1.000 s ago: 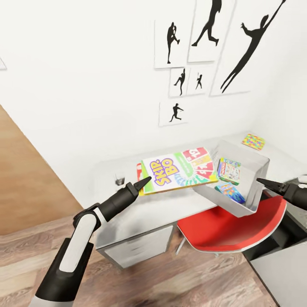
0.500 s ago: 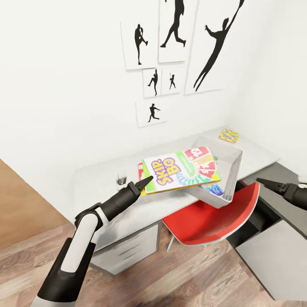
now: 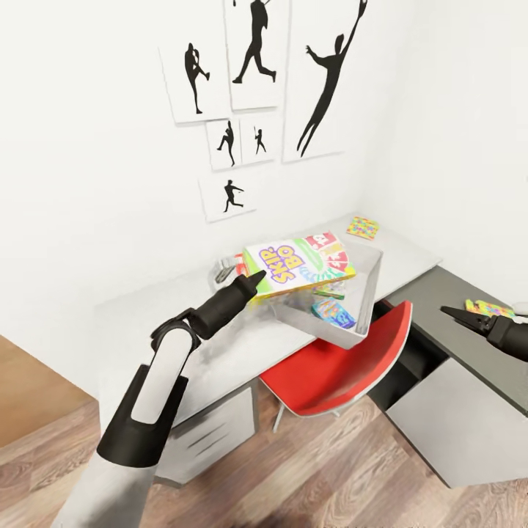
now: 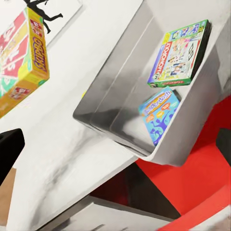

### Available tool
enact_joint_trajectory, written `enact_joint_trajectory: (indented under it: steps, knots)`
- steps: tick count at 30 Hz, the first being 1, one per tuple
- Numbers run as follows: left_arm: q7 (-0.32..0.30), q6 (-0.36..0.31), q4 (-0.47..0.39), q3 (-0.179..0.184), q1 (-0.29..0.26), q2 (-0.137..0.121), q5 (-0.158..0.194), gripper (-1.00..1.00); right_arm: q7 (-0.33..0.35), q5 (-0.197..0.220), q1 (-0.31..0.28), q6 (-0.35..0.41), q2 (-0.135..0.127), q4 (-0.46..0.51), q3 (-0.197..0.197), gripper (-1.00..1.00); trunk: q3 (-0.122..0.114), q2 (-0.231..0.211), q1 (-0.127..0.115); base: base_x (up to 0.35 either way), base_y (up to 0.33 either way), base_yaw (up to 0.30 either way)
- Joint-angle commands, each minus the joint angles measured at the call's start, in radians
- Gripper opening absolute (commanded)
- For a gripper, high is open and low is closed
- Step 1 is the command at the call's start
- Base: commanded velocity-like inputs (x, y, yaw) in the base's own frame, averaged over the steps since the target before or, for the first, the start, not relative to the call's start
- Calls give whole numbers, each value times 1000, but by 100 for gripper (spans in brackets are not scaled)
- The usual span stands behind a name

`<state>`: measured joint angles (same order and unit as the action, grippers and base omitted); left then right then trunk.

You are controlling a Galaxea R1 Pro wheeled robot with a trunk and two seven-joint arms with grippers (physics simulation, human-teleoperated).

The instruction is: Put all the toys in the child's room - the three board games (two on the bed and one on the table), the two jigsaw puzzles on the table, and the tennis ball on the table - inside the toy box on the table in the child's room.

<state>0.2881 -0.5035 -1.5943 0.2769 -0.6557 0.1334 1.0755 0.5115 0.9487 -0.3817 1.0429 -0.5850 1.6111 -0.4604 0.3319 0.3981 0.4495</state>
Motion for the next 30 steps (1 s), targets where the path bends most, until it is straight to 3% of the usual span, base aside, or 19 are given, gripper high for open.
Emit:
enact_joint_trajectory:
  steps: [1,2,5,6,10,11,15,21,30]
  knots:
    - [69,30,3,21,-27,3,18,-100,9,-8,-1,4,0,0,-1,100,2,2,1,0,0,-80]
    - [69,30,3,21,-27,3,18,-100,9,-8,-1,4,0,0,-1,100,2,2,1,0,0,-80]
    - [210,131,36,73,-92,10,26,-100,9,-8,-1,4,1,0,-1,100,2,2,1,0,0,-52]
    - [210,131,36,73,-92,10,26,-100,9,-8,-1,4,1,0,-1,100,2,2,1,0,0,-41]
    - [312,258,98,110,-157,15,73,-100,9,-8,-1,4,2,0,-1,100,2,2,1,0,0,-24]
    - [312,258,98,110,-157,15,73,-100,9,-8,-1,4,2,0,-1,100,2,2,1,0,0,-17]
    - [352,338,148,123,-208,14,128,-100,9,-8,-1,4,5,0,3,100,2,2,1,0,0,-10]
    - [367,374,202,126,-241,13,152,-100,9,-8,-1,4,8,0,8,100,2,2,1,0,0,-44]
    - [366,396,289,133,-292,19,174,-100,8,-8,-2,4,12,0,10,100,1,2,1,0,0,-201]
